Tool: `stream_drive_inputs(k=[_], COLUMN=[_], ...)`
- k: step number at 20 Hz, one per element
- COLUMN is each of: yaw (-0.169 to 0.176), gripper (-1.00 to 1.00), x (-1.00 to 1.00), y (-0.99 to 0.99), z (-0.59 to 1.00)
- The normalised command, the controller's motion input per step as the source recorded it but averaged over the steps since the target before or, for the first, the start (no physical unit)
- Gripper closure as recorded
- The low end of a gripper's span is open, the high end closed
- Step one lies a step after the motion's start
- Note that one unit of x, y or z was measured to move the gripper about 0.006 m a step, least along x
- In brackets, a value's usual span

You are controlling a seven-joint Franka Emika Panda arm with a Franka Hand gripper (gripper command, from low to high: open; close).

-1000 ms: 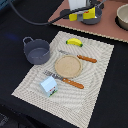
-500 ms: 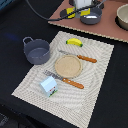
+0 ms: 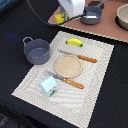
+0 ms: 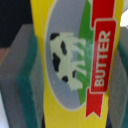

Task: Interact with the objects in diverse but meaningful ways.

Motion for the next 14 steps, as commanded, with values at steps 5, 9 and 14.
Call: stream_drive_inputs(k=[5, 9, 14], yaw=[0.031, 0.018, -0.011], gripper=[1.00, 1.00, -1.00], x=[-0.50, -0.40, -0.11], y=[-0.01, 0.00, 0.03], z=[-0.60, -0.52, -0.09])
